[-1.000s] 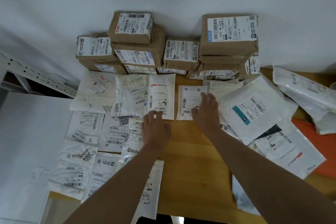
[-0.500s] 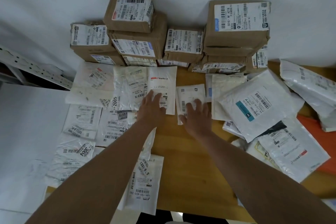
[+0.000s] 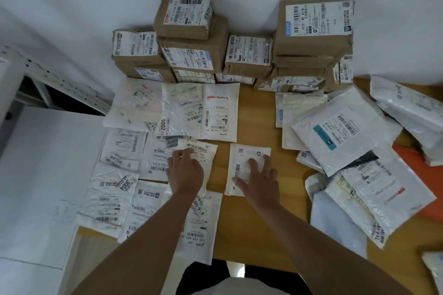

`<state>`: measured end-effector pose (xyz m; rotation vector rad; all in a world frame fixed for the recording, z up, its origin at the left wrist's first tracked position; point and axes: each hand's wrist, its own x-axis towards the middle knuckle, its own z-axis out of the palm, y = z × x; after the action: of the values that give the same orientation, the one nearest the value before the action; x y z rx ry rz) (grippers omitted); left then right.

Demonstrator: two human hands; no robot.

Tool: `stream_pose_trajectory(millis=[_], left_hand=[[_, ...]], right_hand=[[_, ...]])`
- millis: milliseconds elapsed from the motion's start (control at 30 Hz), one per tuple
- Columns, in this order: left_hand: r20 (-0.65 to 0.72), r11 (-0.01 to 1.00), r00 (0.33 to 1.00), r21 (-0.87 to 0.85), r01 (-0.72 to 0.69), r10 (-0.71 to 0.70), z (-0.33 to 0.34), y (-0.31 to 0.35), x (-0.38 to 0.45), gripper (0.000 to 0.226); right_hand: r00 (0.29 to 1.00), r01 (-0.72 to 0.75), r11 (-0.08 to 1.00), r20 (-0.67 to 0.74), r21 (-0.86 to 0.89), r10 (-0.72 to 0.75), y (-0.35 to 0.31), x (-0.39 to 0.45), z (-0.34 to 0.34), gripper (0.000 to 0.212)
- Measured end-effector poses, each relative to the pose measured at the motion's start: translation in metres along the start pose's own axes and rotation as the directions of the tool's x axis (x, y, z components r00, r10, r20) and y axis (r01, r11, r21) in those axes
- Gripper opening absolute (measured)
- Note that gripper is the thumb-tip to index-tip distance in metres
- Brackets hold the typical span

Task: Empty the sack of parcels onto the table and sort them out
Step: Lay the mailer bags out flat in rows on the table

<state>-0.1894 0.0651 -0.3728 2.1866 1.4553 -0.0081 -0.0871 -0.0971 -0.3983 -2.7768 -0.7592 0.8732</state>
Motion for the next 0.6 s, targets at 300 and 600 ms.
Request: stream_pose_trajectory(millis=[300,600], left_hand=[[0.234,0.999,0.971,0.031,0.036,-0.042,-0.01,-0.022,-0.003,0.052],[0.26,1.0,0.966,-0.009,0.009,-0.007,-0.014,-0.029,0.0,0.052]], right_hand=[[0.999,0.019,1.0,0.041,0.017,-0.019,-0.018,-0.002,0.006,0.081],[0.999,-0.01,1.0,0.042,-0.001,0.01,-0.031,0.004,0.007,0.084]])
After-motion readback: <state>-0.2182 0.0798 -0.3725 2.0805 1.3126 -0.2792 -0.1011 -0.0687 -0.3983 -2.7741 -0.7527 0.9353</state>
